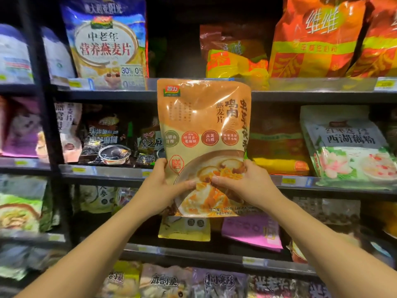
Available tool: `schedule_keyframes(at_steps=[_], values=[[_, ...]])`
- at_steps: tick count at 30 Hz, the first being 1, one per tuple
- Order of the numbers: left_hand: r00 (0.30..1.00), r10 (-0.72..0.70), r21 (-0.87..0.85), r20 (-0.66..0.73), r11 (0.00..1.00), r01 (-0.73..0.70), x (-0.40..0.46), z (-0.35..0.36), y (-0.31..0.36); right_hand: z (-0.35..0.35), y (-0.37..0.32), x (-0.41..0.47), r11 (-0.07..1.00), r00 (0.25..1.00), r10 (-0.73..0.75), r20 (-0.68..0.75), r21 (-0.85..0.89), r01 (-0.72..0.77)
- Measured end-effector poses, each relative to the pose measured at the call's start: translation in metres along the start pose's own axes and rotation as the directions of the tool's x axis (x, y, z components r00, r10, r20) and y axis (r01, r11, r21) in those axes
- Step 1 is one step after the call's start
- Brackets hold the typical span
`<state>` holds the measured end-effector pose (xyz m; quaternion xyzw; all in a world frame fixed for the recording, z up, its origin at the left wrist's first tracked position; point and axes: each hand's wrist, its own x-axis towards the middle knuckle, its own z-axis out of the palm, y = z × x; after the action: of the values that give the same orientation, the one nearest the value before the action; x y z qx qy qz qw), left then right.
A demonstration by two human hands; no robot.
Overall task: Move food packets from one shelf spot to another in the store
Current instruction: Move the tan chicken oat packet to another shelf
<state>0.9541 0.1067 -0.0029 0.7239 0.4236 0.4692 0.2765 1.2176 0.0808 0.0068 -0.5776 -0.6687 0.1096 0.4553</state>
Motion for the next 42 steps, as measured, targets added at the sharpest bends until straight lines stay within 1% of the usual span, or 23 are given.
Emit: schedule_keyframes(at_steps=[3,9,14,19,23,26,31,34,38,42], values=[[0.998,-0.023,0.000,-0.064,1.000,0.023,-0.016,-0.027,-0.010,0.028,-0.014,0.006,1.000,0.999,-0.029,0.037,0.007,0.029],[0.967,-0.112,0.024,-0.229,0.992,0.121,-0.067,-0.114,-0.043,0.121,-0.073,0.013,0.991,0.982,-0.120,0.145,0.073,0.110],[0.905,-0.149,0.102,-0.398,0.973,0.205,-0.116,-0.202,-0.070,0.209,-0.141,0.009,0.963,0.925,-0.215,0.313,0.227,0.147],[0.853,-0.187,0.087,-0.487,0.961,0.261,-0.173,-0.299,-0.091,0.295,-0.224,-0.012,0.923,0.872,-0.320,0.369,0.329,0.200],[0.813,-0.204,0.084,-0.545,0.952,0.295,-0.219,-0.376,-0.105,0.363,-0.290,-0.028,0.901,0.838,-0.368,0.402,0.378,0.214],[0.790,-0.185,0.119,-0.584,0.943,0.309,-0.250,-0.426,-0.115,0.407,-0.334,-0.042,0.890,0.817,-0.395,0.420,0.394,0.228],[0.759,-0.158,0.141,-0.631,0.940,0.312,-0.281,-0.492,-0.134,0.465,-0.392,-0.059,0.875,0.812,-0.415,0.411,0.424,0.233],[0.750,-0.154,0.148,-0.643,0.936,0.319,-0.288,-0.521,-0.147,0.495,-0.415,-0.060,0.865,0.809,-0.429,0.402,0.441,0.240],[0.737,-0.156,0.127,-0.658,0.941,0.313,-0.282,-0.554,-0.175,0.532,-0.434,-0.048,0.885,0.811,-0.403,0.425,0.407,0.227],[0.744,-0.138,0.124,-0.653,0.951,0.285,-0.266,-0.583,-0.209,0.570,-0.447,-0.030,0.875,0.806,-0.416,0.421,0.428,0.228]])
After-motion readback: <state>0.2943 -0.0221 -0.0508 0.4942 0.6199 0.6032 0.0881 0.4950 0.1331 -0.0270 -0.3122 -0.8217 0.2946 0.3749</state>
